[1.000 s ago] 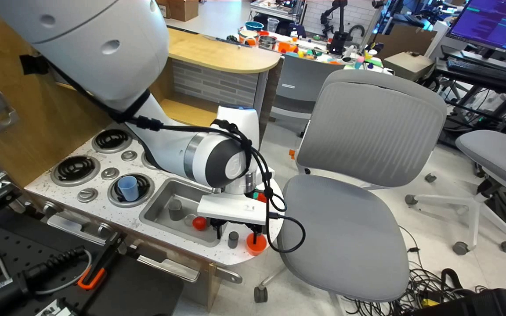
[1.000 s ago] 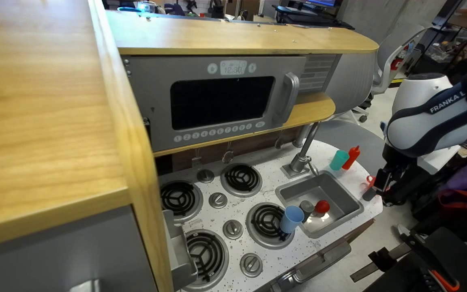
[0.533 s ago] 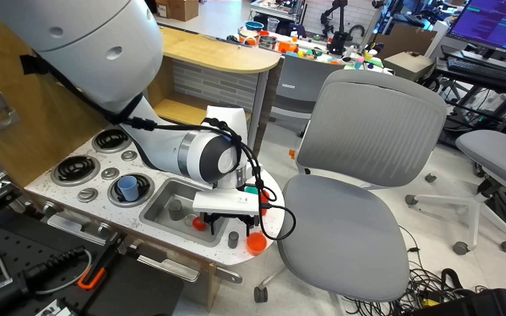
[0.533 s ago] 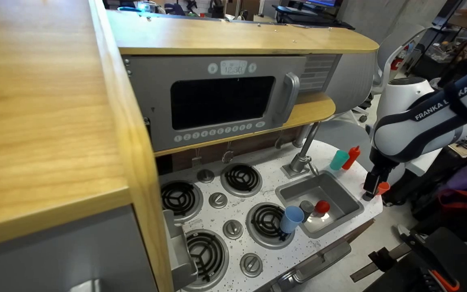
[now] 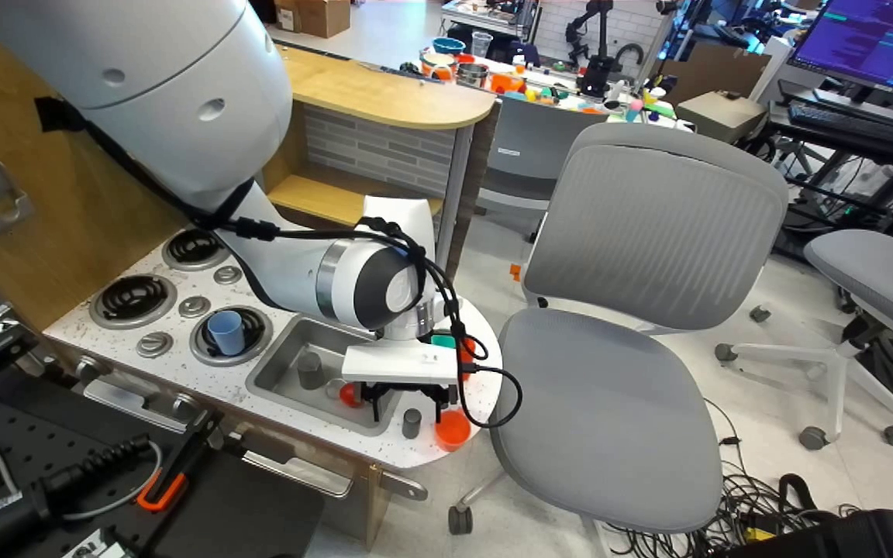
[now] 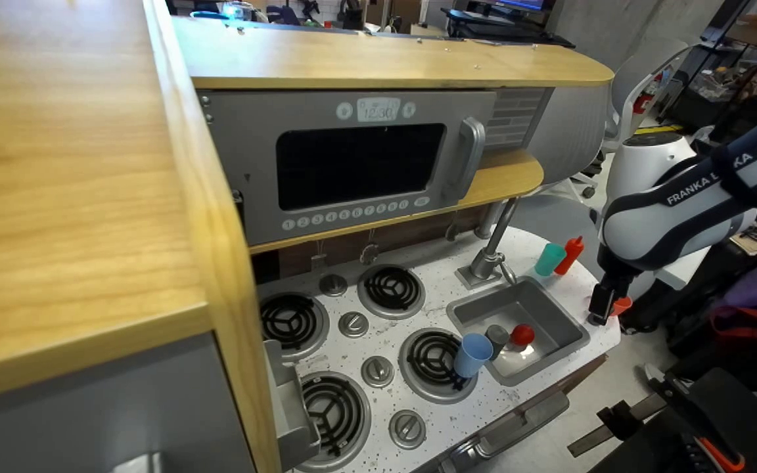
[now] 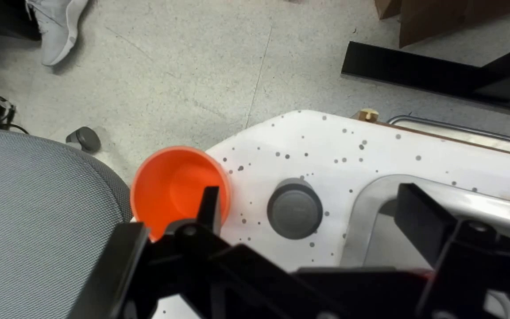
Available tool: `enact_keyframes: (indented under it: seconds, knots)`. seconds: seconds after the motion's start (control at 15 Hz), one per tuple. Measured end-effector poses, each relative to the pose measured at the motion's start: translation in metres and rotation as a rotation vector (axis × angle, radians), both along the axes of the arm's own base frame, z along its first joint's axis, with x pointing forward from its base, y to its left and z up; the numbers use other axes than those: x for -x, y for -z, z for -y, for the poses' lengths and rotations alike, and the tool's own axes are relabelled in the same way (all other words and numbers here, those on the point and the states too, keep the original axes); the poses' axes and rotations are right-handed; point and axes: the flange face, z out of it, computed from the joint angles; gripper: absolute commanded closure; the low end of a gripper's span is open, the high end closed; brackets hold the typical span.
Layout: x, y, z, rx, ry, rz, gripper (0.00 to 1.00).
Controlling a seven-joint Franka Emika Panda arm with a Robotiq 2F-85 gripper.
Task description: Put the gray object that is near the orange cup in the orange cup
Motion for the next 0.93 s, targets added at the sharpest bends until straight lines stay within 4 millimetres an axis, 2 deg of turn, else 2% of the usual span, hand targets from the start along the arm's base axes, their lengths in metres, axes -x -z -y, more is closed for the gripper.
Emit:
enact_keyframes:
  seconds: [0.47,0.67,0.93]
  knots:
    - [-0.0005,0.0065,-0.001,0.0,-0.004,-0.005,0.0]
    - [-0.0012,0.0063,-0.0008,0.001,-0.004,-0.004,0.04]
    - [-0.0028,0.0057,-0.0014,0.001,-0.006,-0.001,0.4]
